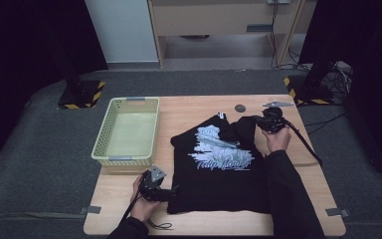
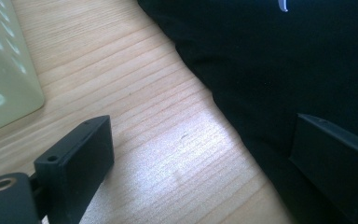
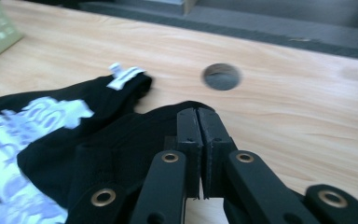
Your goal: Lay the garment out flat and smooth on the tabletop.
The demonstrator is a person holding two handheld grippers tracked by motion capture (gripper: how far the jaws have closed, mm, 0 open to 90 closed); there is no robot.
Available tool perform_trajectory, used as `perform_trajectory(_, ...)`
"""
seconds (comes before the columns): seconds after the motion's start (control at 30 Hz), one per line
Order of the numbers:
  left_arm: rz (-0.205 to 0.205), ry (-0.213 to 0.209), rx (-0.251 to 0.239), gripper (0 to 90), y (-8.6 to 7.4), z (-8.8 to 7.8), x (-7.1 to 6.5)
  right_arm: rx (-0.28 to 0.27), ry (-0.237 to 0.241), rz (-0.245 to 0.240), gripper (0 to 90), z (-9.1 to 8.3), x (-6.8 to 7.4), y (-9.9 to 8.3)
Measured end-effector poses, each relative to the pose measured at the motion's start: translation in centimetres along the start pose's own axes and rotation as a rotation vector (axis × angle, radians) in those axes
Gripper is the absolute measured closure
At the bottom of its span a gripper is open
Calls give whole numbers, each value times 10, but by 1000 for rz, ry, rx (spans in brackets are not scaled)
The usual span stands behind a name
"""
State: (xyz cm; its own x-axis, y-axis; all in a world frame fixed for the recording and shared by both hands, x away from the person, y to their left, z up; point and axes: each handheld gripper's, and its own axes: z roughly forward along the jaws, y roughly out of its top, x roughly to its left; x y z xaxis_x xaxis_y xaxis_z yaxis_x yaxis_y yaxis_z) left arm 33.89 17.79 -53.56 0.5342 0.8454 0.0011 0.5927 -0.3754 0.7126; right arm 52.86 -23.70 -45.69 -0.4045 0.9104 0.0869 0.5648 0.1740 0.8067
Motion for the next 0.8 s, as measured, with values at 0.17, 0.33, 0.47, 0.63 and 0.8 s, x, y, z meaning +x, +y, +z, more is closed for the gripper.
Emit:
perform_trajectory(0.17,-1,0,0,58,0,0,0,-18,-73,35,882,-11,-20,-5)
perform_trajectory(0.33,-1,0,0,58,0,0,0,-2,-149,65,879,-15,-40,-20)
perform_trajectory(0.47,-1,1,1,57,0,0,0,43,-182,108,850,-13,-55,-36)
perform_trajectory(0.63,-3,1,0,57,0,0,0,24,-187,121,737,-17,-59,-41)
perform_trajectory(0.8,-3,3,0,58,0,0,-1,-20,-111,89,539,-22,-43,-32)
